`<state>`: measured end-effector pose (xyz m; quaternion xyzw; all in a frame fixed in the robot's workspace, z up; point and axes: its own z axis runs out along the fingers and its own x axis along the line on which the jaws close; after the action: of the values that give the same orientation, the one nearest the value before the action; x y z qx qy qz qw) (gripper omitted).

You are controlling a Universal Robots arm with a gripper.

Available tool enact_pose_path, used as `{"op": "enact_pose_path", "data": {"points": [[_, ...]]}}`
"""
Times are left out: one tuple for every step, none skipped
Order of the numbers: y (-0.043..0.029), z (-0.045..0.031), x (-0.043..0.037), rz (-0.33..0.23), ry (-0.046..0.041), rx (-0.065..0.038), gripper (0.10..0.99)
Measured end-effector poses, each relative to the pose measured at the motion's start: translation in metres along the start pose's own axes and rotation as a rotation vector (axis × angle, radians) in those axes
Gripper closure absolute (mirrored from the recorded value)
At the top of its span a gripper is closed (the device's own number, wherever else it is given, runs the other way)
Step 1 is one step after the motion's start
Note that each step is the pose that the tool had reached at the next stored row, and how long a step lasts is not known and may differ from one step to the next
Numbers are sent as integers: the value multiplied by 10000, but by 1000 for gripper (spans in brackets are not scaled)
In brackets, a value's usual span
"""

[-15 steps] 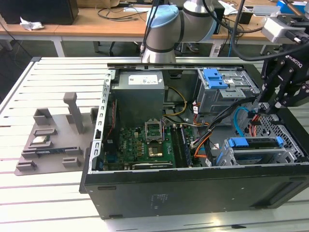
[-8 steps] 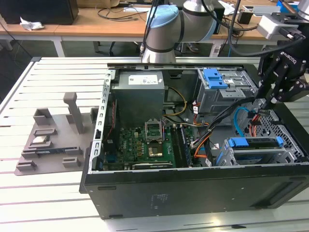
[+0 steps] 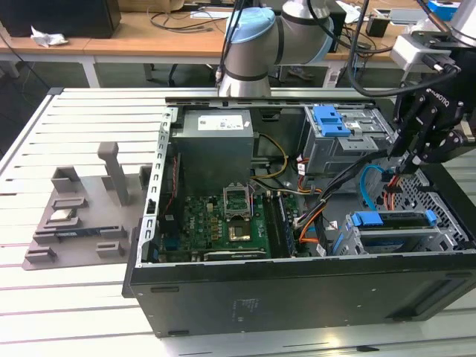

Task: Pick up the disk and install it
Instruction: 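Insert the first disk wire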

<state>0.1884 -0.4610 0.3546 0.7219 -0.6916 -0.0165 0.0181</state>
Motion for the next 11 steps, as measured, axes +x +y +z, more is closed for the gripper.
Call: {"op": "enact_pose_path", "data": {"points": [[0, 9, 0, 0, 1, 0, 667], [-1, 17, 0, 0, 0, 0, 667], [-2, 29, 0, 0, 0, 0, 667], [-2, 37, 0, 0, 0, 0, 667], [-2, 44, 0, 0, 1, 0, 667], [-3, 47, 0, 1, 11, 1, 667], [-3, 48, 0, 3, 51, -2, 667], [-3, 48, 0, 5, 97, -4, 667], [-3, 48, 0, 7, 154, -6, 667], [-3, 48, 1, 10, 194, -8, 667], [-3, 48, 2, 10, 195, -9, 667]]}}
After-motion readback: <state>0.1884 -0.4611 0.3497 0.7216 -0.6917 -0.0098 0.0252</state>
